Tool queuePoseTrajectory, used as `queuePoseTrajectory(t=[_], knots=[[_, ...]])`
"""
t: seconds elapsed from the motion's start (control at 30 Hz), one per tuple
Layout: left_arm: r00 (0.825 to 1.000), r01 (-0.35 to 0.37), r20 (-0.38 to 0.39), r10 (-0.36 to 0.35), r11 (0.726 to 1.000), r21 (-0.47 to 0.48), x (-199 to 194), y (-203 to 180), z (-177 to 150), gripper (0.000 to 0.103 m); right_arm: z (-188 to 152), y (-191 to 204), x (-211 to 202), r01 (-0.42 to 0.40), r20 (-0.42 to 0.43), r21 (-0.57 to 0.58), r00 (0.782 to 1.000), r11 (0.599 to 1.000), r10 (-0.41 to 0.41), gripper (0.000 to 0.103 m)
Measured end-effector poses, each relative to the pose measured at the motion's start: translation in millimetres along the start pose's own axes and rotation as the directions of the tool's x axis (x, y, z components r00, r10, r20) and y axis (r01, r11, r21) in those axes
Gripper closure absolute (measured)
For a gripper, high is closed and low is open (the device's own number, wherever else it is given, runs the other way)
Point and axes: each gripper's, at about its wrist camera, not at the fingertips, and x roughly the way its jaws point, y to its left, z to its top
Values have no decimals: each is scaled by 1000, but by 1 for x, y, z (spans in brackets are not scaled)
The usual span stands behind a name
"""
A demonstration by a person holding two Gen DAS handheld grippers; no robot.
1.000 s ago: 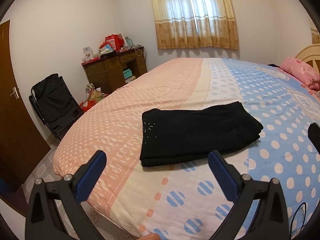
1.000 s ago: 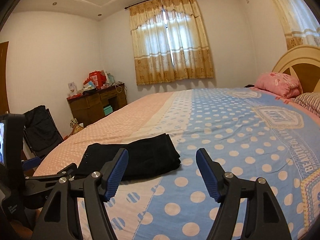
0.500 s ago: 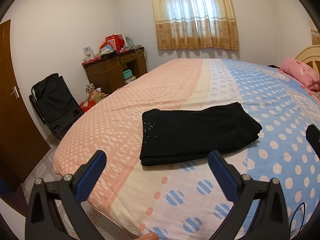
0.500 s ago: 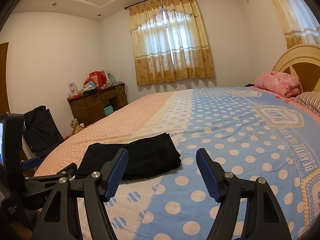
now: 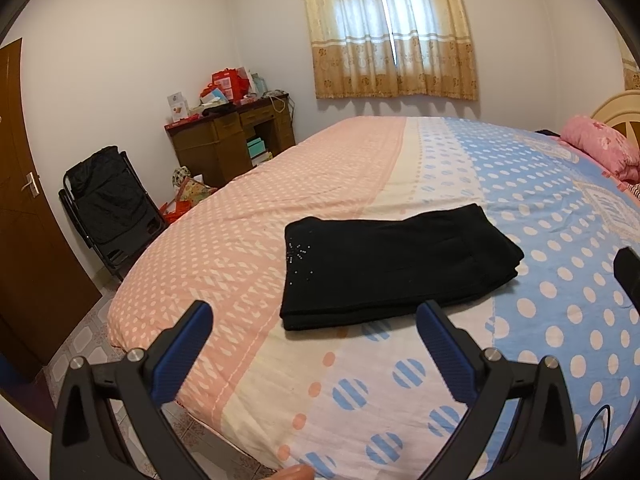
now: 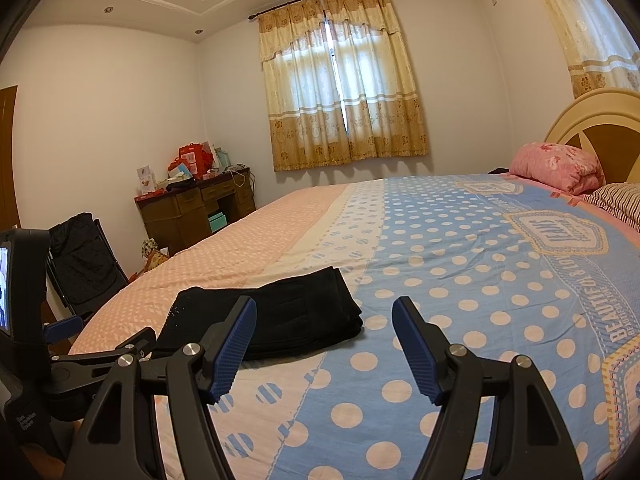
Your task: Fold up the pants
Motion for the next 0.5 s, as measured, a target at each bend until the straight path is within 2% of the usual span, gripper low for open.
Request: queuePoseTrajectory(t=[0.5], knots=[[1000, -2, -2, 2, 1000, -9, -1, 0, -2, 0, -1, 3, 0, -4, -9, -5, 1000, 1000, 4, 31]])
